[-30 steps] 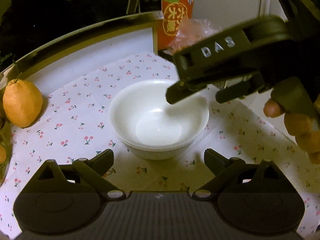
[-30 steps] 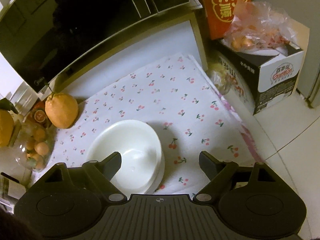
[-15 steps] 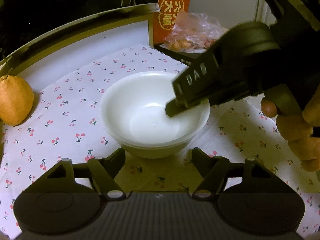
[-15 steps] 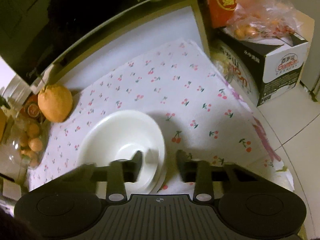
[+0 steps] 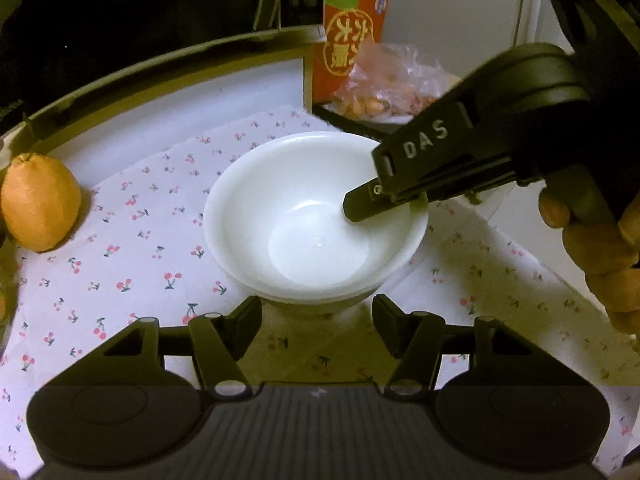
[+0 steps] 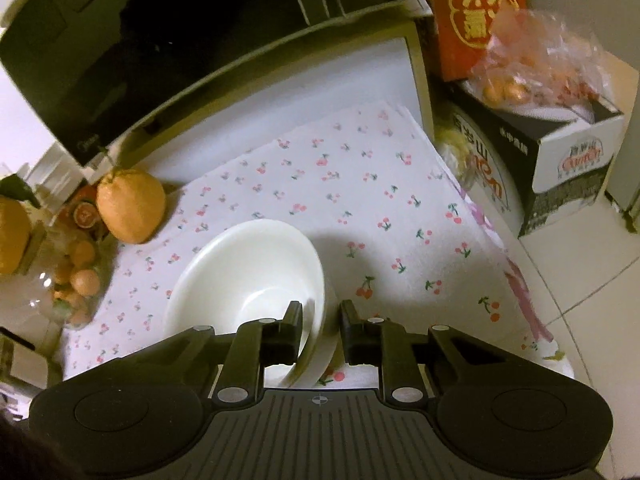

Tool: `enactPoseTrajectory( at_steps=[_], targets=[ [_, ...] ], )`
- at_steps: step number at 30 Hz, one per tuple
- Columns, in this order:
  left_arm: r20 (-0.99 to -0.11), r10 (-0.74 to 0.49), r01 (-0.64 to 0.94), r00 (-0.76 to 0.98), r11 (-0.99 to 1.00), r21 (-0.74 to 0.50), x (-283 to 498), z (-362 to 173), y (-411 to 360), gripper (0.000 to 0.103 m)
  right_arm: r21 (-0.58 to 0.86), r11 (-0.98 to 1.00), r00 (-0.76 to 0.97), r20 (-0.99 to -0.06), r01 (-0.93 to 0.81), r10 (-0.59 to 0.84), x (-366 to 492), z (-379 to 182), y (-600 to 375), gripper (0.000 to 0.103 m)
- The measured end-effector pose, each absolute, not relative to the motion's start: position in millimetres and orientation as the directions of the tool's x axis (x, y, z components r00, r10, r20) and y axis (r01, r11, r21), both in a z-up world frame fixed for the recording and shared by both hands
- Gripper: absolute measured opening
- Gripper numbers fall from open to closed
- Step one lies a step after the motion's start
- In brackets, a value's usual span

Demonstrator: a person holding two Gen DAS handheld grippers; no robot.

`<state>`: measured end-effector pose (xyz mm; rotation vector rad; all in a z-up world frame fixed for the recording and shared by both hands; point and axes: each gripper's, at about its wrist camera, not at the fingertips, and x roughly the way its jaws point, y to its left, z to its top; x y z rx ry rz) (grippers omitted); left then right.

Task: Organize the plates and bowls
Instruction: 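Lift the stacked white bowls with the right tool toward the plates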

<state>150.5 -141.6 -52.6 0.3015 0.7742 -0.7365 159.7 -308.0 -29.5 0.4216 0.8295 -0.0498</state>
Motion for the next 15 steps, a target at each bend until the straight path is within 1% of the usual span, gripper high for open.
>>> enactPoseTrajectory(
  at_steps=[6,15],
  targets=[
    [-0.697,-0.515,0.676,0.499,0.734,-0.058,141.6,-35.7,-129.4,0.058,0.363,0.918,0.719,-0.680,0.159,0.145,147.6,-3.3,-303.3,0.020],
    [-0.667,-0.514,0.655,0.540,0.754,-0.051,126.0,-8.0,-108.7,0.059,0.353,0.931,0.746,-0.644,0.091,0.171,128.7,26.9,-278.9,0.020]
  ],
)
